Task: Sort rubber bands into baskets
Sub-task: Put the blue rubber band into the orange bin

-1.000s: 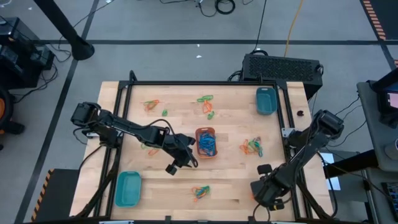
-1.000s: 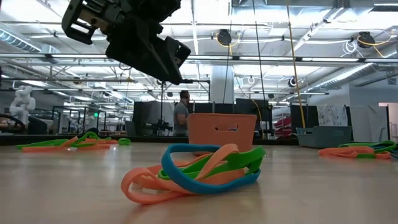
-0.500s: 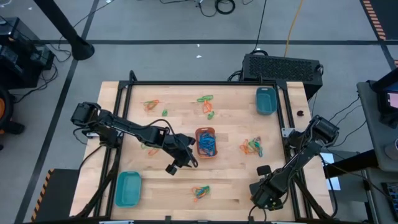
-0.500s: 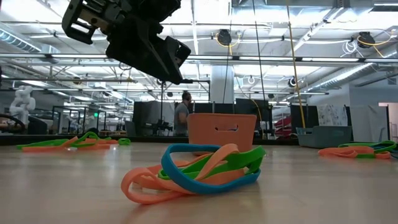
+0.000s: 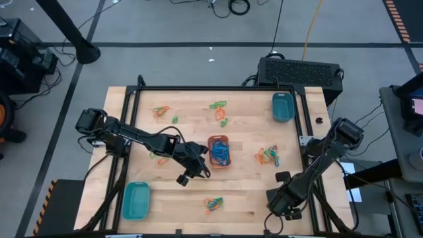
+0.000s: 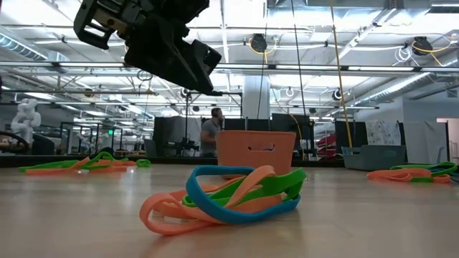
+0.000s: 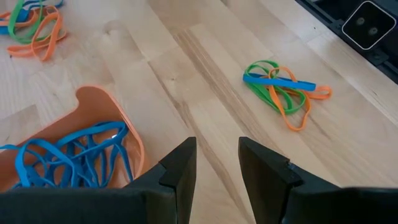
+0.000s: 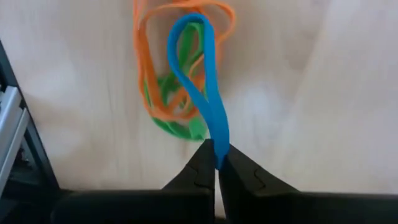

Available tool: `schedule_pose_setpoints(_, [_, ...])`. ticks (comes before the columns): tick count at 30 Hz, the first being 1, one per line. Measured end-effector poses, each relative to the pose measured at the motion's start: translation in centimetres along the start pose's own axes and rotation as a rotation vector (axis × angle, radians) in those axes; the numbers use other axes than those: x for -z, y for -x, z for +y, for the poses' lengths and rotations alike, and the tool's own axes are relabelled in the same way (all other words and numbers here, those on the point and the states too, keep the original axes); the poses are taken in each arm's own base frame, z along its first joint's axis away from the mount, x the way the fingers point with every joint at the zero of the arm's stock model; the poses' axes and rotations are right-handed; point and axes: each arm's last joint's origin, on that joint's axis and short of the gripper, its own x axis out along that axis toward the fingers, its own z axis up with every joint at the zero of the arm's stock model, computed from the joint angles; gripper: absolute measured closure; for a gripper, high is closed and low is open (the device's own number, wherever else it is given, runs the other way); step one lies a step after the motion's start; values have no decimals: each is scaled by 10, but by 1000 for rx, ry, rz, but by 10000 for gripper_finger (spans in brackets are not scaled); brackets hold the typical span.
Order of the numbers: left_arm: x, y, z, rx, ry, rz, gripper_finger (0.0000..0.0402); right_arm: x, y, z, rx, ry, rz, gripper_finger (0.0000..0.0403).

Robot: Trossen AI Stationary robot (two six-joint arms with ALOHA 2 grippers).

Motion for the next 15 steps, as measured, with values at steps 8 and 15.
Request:
schedule_pose_setpoints(8, [-10, 0, 0, 78, -62, -123, 274, -3, 35, -5, 86, -92, 27, 401])
schedule_pose_setpoints(15, [-27, 2, 1, 114, -134, -322, 274, -35, 68, -4, 211, -26, -362, 402])
